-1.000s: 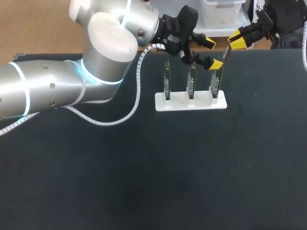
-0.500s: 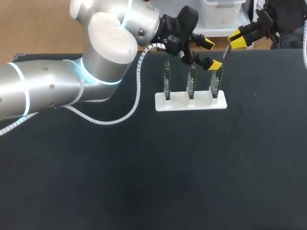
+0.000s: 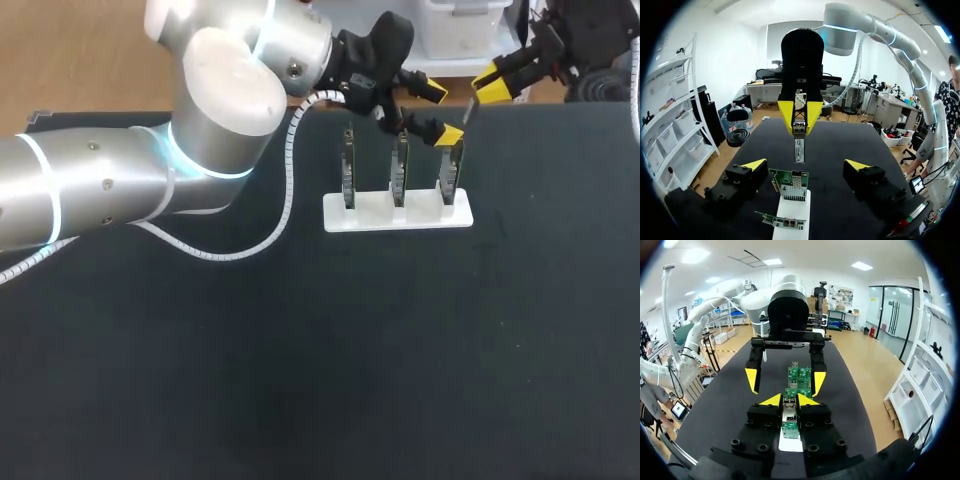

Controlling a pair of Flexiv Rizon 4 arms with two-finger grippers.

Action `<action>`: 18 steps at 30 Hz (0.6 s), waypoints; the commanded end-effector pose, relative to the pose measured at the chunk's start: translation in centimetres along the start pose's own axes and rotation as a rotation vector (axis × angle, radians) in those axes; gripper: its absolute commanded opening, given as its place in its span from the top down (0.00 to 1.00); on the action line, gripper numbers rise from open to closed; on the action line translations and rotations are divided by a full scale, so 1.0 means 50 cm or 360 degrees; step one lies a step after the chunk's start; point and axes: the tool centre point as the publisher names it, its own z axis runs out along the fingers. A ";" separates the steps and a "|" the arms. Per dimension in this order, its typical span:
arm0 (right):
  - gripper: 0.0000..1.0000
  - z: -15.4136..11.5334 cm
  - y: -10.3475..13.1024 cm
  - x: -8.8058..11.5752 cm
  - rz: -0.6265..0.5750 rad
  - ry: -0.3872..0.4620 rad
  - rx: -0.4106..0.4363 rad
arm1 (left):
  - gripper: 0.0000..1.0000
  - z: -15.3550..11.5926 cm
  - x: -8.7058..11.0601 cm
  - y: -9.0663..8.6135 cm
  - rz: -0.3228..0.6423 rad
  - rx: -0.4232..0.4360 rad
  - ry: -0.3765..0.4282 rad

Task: Pick up the optical module with the left hand, and insert it into the network port with the right hand.

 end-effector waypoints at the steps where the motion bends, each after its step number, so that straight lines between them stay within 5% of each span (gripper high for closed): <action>1: 1.00 0.013 0.007 -0.006 0.0000 0.0031 0.0012 | 0.00 0.002 -0.001 0.000 -0.0002 -0.0003 0.0004; 18: 1.00 0.022 0.008 -0.006 -0.0002 0.0156 0.0038 | 0.00 0.002 -0.001 0.000 -0.0002 -0.0003 0.0004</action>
